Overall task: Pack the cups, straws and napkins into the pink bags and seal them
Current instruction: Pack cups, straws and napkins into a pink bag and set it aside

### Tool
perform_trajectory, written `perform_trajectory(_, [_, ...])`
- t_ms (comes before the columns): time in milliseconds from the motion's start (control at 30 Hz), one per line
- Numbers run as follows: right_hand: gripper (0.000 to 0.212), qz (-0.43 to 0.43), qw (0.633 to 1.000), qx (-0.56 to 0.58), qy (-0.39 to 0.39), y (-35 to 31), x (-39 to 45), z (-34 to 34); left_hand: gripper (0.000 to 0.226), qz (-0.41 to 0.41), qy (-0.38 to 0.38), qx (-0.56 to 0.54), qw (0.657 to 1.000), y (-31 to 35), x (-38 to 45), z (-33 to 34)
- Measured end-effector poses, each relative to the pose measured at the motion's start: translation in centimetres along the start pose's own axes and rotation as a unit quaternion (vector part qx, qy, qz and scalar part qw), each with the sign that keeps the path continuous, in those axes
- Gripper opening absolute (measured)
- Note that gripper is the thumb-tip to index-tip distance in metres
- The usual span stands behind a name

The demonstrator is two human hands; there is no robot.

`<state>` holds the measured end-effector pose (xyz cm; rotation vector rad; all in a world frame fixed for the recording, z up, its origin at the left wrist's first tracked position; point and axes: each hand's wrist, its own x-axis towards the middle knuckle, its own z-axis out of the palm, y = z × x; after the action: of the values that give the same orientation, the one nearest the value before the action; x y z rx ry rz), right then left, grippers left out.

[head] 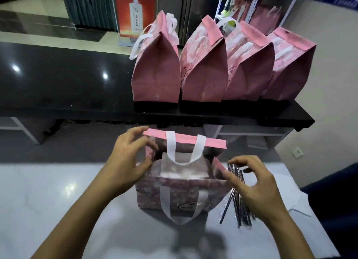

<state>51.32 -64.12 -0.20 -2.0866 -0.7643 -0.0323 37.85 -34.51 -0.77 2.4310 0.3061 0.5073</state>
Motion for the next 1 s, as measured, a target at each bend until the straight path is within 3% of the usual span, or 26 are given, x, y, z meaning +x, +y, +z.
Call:
perform_trajectory(67, [0.043, 0.034, 0.999, 0.026, -0.017, 1.4, -1.2, 0.3, 0.016, -0.018, 0.043, -0.055, 0.997, -0.4, -1.7, -0.5])
perform_trajectory(167, [0.065, 0.078, 0.993, 0.063, -0.059, 2.8, -1.9, 1.6, 0.039, -0.06, 0.049, -0.136, 0.988, -1.4, -3.9, -0.9])
perform_trajectory(300, [0.041, 0.083, 0.994, 0.061, -0.044, 3.5, -0.7, 2.9, 0.057, -0.062, -0.03, -0.144, 0.987, -2.7, -4.7, 0.0])
perform_trajectory(533, [0.027, -0.008, 0.998, 0.035, 0.05, 1.9, 2.5, 2.9, 0.037, -0.063, -0.07, -0.121, 0.988, -4.2, -1.6, 1.2])
perform_trajectory(633, [0.028, -0.109, 0.986, -0.125, -0.025, 2.1, 4.6, 3.2, 0.042, -0.072, -0.108, -0.121, 0.984, -4.4, -0.4, 1.4])
perform_trajectory(767, [0.03, -0.191, 0.928, -0.291, -0.134, 1.7, 6.9, 3.7, 0.047, -0.072, -0.151, -0.126, 0.978, -4.7, 0.9, 1.7])
perform_trajectory(833, [0.027, -0.193, 0.923, -0.301, -0.141, 1.4, 7.8, 4.2, 0.046, -0.074, -0.163, -0.147, 0.973, -4.6, 1.3, 1.8])
perform_trajectory(1000, [0.029, -0.137, 0.965, -0.197, -0.108, 1.4, 8.8, 4.0, 0.04, -0.057, -0.109, -0.168, 0.978, -4.8, 2.0, 2.5])
